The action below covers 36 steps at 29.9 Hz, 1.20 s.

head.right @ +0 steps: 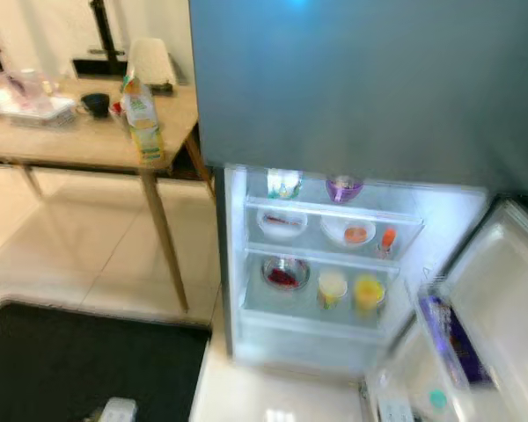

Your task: Restocking fridge

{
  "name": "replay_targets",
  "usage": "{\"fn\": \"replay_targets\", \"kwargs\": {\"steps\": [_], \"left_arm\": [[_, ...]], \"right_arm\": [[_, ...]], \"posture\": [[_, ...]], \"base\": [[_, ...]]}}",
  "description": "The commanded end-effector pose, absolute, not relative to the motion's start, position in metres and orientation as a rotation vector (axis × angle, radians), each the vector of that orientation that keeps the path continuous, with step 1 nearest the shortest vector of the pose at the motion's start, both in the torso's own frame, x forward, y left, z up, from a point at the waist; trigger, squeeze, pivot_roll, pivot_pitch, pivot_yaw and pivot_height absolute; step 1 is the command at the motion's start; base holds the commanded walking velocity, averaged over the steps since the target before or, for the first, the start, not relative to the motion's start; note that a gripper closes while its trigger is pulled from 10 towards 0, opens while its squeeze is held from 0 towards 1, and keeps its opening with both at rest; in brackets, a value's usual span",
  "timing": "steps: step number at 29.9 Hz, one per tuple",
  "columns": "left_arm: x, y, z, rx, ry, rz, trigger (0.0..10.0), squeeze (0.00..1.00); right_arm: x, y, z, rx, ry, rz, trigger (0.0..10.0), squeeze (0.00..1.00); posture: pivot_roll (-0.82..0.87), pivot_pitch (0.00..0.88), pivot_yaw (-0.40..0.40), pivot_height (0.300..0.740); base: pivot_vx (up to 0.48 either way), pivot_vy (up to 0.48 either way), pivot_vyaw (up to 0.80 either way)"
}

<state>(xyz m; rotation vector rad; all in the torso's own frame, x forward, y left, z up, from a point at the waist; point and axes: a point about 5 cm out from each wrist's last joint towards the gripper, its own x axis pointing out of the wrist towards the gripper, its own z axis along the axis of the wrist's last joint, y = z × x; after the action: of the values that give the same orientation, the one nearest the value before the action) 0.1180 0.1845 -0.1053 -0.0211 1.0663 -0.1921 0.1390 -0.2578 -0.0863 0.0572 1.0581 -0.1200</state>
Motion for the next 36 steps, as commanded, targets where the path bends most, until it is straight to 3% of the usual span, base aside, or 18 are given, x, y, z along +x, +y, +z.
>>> {"fn": "replay_targets", "kwargs": {"steps": [1,14,31,36], "left_arm": [[0.0924,0.1820,-0.1133,-0.029,1.169,-0.204,10.0,0.00],[0.0918,0.1819,-0.1135,-0.031,1.171,-0.203,10.0,0.00],[0.0914,0.1827,-0.1137,-0.012,1.177,-0.210,10.0,0.00],[0.0912,0.1855,-0.1138,0.050,1.186,-0.215,10.0,0.00]], "right_arm": [[0.1367,-0.2563,-0.0876,0.062,1.066,-0.124,10.0,0.00],[0.1381,-0.2572,-0.0868,0.059,1.066,-0.117,10.0,0.00],[0.1343,-0.2580,-0.0880,0.070,1.082,-0.123,10.0,0.00],[0.1340,-0.2588,-0.0879,0.068,1.081,-0.131,10.0,0.00]], "posture": [[-0.08,0.000,-0.028,0.740],[-0.08,0.000,-0.030,0.740],[-0.08,0.000,-0.029,0.740],[-0.08,0.000,-0.029,0.740]], "base": [[-0.307,0.000,0.00],[-0.306,0.000,0.00],[-0.305,0.000,-0.77],[0.000,0.000,-0.77]]}}
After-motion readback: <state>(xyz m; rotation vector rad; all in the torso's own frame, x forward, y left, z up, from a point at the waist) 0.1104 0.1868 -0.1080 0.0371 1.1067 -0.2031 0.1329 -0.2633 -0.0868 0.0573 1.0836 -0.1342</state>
